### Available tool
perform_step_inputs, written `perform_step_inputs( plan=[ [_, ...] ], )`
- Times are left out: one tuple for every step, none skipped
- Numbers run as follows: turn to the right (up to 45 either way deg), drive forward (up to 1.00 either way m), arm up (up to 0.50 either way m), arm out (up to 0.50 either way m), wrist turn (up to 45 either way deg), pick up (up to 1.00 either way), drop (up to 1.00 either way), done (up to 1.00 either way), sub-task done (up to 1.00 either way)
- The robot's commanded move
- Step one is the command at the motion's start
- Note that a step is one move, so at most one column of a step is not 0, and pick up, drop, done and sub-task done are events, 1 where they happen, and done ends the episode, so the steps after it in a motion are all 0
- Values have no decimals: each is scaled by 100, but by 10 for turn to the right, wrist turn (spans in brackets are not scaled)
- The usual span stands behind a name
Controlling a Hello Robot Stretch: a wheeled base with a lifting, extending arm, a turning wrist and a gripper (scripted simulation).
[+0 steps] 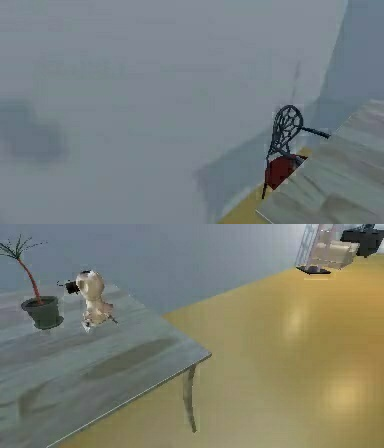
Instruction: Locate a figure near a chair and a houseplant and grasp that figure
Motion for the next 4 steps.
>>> perform_step_inputs(
  plan=[
    [-210,0,0,0,0,0,0,0,0],
    [450,0,0,0,0,0,0,0,0],
    [450,0,0,0,0,0,0,0,0],
    [450,0,0,0,0,0,0,0,0]
  ],
)
